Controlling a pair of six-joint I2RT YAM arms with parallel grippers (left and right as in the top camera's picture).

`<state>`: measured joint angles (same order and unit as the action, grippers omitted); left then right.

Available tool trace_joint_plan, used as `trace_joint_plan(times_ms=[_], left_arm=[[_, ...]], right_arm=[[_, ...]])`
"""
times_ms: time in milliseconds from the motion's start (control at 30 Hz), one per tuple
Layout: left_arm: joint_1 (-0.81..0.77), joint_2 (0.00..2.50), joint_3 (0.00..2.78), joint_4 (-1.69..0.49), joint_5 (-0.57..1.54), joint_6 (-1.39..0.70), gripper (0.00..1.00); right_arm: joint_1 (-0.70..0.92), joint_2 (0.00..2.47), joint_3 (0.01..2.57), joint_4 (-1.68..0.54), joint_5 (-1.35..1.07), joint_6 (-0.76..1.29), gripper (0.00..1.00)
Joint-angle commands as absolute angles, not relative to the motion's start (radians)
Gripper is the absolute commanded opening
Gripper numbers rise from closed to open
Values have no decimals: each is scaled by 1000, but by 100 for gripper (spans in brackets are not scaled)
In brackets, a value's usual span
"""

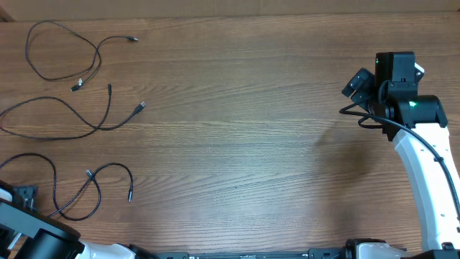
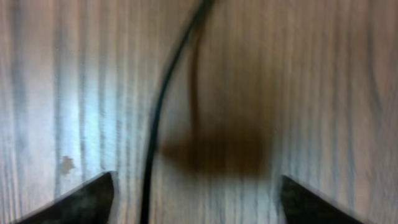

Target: Untangle cables

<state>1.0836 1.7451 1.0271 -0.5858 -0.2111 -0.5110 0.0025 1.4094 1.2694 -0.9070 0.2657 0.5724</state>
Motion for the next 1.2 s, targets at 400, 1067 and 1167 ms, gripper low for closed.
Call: trace_joint_plan(times_ms=[400,1067,1167], left_arm=[[935,1583,1453,-976,469,-413,100],[-11,1201,1478,-973,383,-157,99],[-16,1069,1478,-987,357,-157,100]], right_arm=[[1,1401,1277,-903,267,576,100],[1,1402,1277,-906,126,576,100],[1,1386,1279,-948,-59,561,100]])
